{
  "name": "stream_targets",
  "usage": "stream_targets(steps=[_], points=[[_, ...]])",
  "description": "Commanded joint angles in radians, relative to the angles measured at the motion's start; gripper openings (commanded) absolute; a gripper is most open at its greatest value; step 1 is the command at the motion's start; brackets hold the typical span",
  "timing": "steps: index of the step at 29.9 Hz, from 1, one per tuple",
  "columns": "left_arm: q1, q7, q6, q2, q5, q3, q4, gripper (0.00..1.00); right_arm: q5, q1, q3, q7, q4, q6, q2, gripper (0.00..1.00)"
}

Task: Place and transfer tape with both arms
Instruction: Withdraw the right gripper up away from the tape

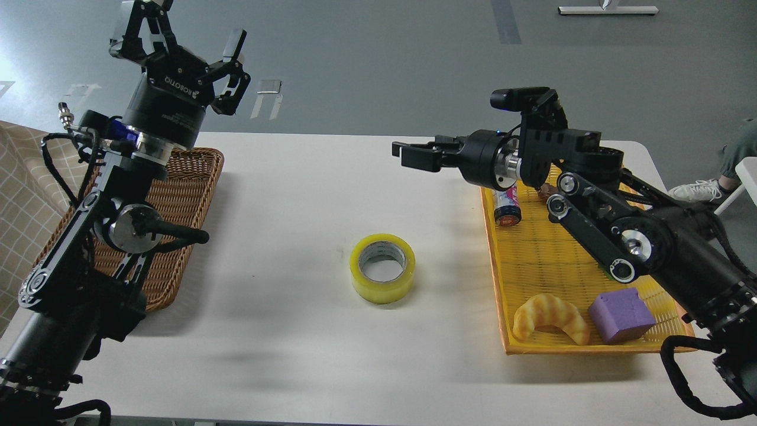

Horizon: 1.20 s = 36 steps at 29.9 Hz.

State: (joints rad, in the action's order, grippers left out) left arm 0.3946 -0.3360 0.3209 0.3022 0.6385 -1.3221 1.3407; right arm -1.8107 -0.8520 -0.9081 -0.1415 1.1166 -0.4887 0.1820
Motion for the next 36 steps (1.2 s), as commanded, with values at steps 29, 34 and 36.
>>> stream_targets(steps=[29, 34, 36], points=[[0.006, -0.001, -0.028, -0.046, 0.009, -0.005, 0.066, 0.98, 0.887, 0.300, -0.589, 0.076, 0.361, 0.214, -0.130, 1.00], [0.017, -0.024, -0.161, 0.027, 0.307, 0.009, 0.077, 0.98, 0.887, 0.275, -0.571, 0.077, 0.353, 0.203, -0.119, 1.00], [0.012, -0.032, -0.224, 0.034, 0.546, 0.021, 0.087, 0.98, 0.886, 0.275, -0.569, 0.077, 0.348, 0.203, -0.118, 1.00]])
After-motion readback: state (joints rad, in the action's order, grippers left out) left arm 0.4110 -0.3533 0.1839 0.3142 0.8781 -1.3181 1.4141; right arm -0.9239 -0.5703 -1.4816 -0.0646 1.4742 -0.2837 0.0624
